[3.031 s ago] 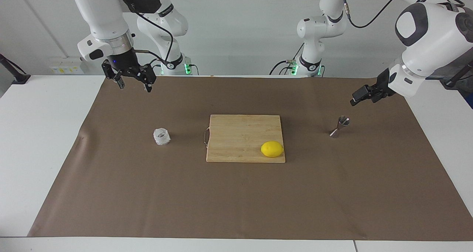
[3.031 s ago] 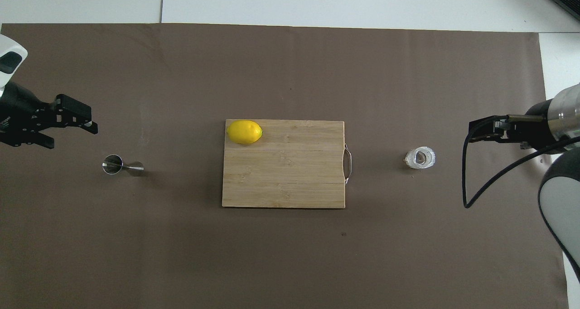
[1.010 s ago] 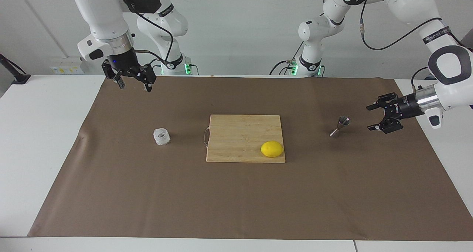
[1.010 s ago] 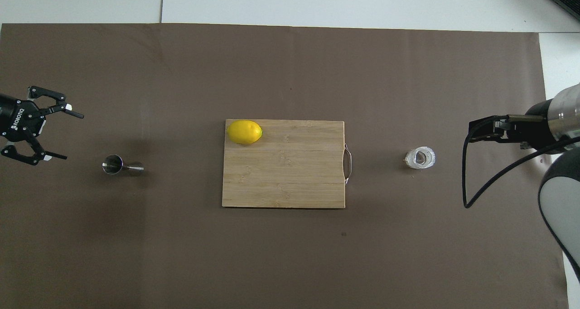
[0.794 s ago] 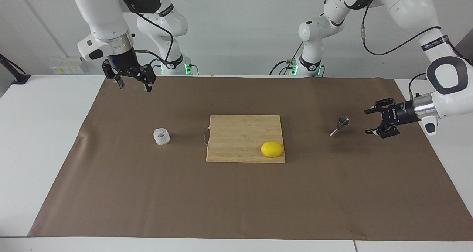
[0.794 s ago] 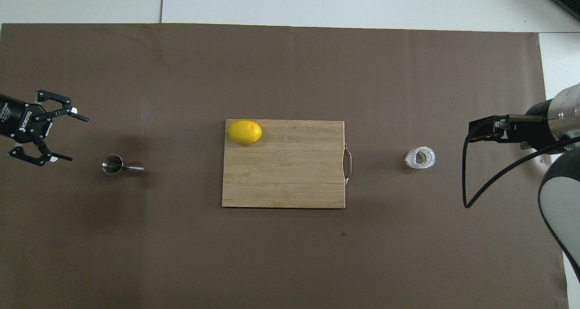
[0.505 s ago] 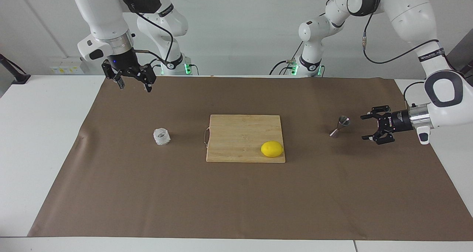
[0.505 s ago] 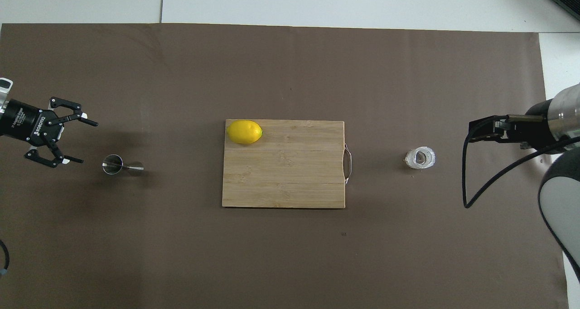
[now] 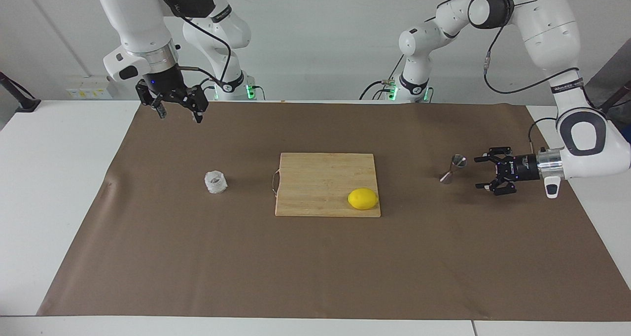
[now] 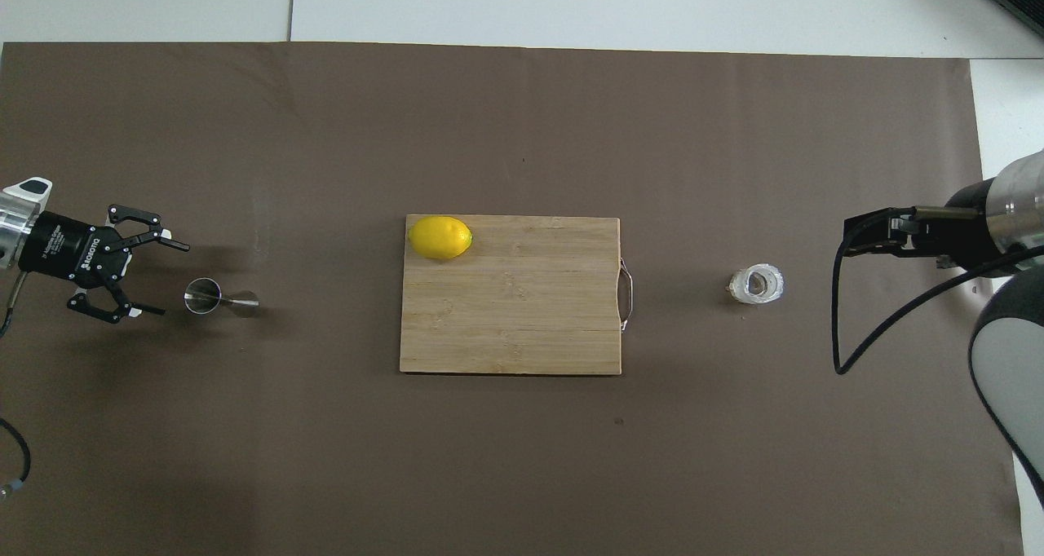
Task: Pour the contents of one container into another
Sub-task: 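Close the left gripper around the metal cup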
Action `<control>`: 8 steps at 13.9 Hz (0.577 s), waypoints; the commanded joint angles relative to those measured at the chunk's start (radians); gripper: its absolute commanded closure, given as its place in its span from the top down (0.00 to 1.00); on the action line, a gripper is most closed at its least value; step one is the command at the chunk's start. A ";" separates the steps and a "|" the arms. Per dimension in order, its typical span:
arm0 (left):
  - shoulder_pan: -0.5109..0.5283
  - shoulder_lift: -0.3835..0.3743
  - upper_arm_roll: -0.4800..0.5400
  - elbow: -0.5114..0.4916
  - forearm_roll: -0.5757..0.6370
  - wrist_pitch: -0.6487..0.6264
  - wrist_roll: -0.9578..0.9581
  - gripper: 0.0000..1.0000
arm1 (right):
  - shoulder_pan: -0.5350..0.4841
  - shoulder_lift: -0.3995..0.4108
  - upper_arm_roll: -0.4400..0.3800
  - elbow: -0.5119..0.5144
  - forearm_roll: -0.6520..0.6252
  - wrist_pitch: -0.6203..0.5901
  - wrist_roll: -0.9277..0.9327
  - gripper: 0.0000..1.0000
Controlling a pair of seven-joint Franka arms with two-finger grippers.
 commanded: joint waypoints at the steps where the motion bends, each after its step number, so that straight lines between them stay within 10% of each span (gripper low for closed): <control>1: 0.038 0.012 -0.008 -0.049 -0.073 -0.028 0.061 1.00 | -0.013 -0.014 0.003 -0.008 0.009 -0.012 -0.012 1.00; 8: 0.031 0.006 -0.009 -0.107 -0.163 -0.048 0.110 1.00 | -0.013 -0.014 0.005 -0.008 0.009 -0.012 -0.013 1.00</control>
